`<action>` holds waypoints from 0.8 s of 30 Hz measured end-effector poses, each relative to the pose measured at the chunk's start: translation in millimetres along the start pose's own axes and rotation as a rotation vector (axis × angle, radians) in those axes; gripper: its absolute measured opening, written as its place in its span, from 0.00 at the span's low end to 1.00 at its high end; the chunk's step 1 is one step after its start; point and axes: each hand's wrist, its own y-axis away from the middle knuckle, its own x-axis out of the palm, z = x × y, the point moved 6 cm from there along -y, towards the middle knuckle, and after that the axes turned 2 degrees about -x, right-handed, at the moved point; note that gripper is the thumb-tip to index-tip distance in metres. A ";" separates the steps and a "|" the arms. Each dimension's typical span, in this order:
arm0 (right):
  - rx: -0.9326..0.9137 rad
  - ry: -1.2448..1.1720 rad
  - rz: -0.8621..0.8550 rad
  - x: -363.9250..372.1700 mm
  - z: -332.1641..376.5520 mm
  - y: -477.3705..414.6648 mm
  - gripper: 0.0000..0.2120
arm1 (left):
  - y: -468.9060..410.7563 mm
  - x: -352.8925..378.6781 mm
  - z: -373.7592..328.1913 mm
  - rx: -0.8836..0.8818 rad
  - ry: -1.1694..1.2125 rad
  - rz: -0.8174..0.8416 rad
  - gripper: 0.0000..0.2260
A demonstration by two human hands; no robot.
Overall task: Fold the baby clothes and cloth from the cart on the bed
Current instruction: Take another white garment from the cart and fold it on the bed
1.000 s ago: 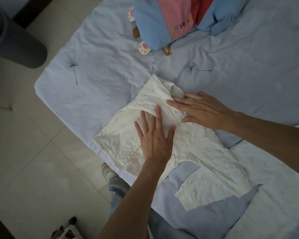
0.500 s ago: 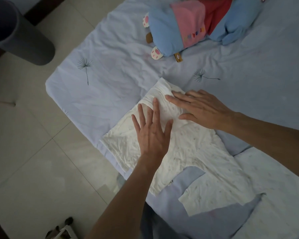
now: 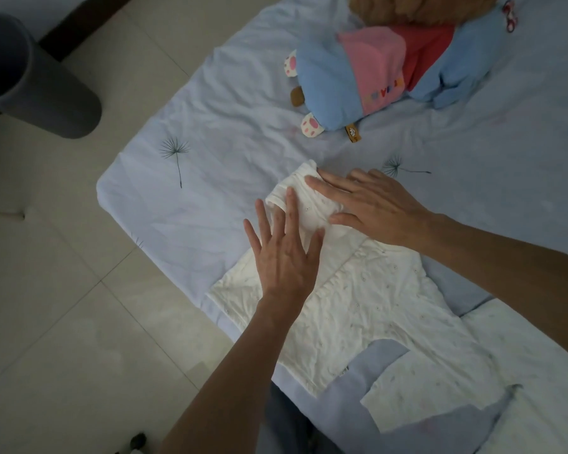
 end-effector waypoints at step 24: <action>0.033 -0.146 0.010 8.3 -2.9 -109.7 0.34 | -60.5 -6.9 47.9 0.049 -0.046 0.065 0.35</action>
